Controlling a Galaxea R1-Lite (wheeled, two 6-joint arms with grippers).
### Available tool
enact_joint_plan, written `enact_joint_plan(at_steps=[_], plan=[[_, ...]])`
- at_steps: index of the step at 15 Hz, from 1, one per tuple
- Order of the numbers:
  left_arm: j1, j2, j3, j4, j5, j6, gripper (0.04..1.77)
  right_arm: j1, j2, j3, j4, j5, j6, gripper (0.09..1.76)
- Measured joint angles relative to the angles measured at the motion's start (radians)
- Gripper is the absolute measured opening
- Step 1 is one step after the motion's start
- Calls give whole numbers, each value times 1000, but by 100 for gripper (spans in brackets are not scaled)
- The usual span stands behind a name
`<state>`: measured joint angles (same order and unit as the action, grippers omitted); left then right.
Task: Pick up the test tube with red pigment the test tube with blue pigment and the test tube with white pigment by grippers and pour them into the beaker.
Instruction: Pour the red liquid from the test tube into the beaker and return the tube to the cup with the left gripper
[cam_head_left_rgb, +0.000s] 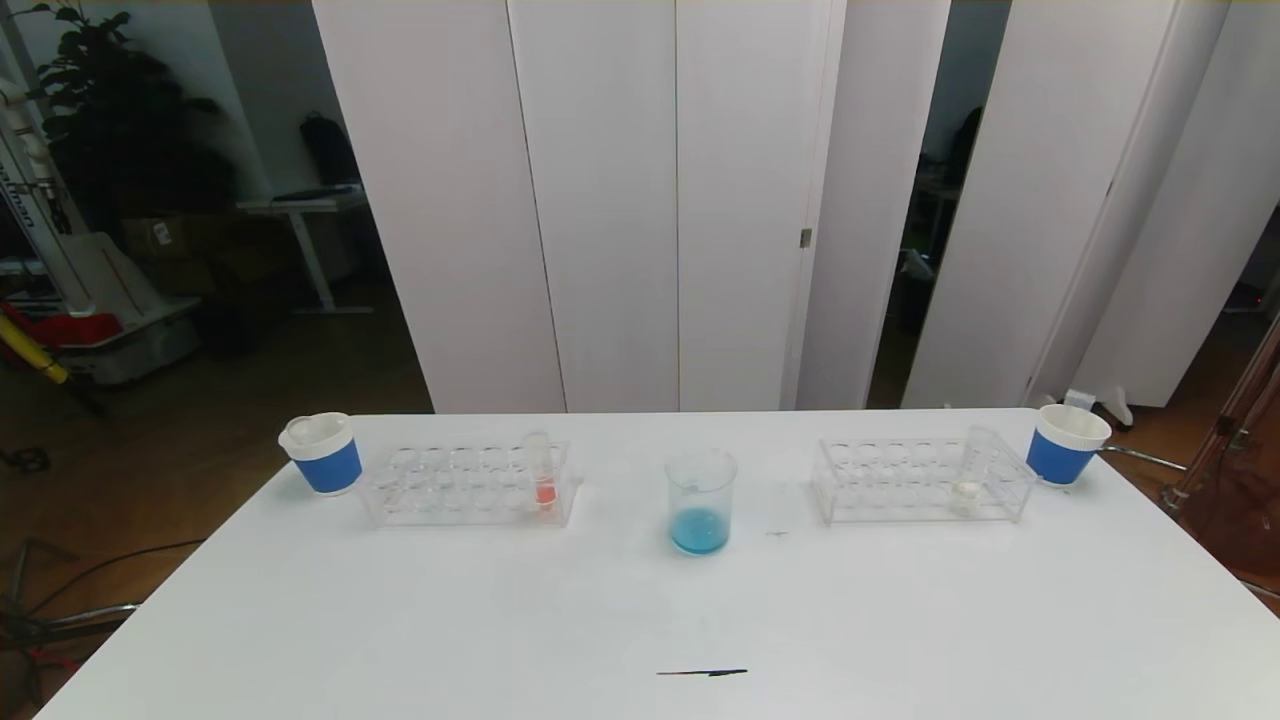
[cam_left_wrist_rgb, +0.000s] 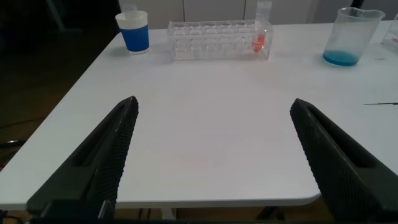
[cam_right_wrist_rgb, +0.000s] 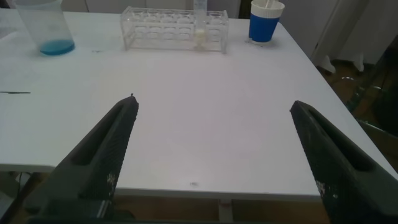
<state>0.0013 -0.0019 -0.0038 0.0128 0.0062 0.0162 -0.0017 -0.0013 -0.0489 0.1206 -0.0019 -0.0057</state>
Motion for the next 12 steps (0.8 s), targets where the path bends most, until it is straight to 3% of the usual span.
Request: enact_joint_plan(at_steps=[3,5,7,9,12], plan=[[0,0,1,-17,0,5,174,0,0,0,0,0,0,175],[0,0,-1,-114,-9,27,174,0,0,0,0,0,0,175],[0,0,-30,-196,-93,37,174,0,0,0,0,0,0,175],[0,1,-109,-153,-158,45,174,0,0,0,0,0,0,175],[0,24,-288,5,-226,54,174,0,0,0,0,0,0,175]])
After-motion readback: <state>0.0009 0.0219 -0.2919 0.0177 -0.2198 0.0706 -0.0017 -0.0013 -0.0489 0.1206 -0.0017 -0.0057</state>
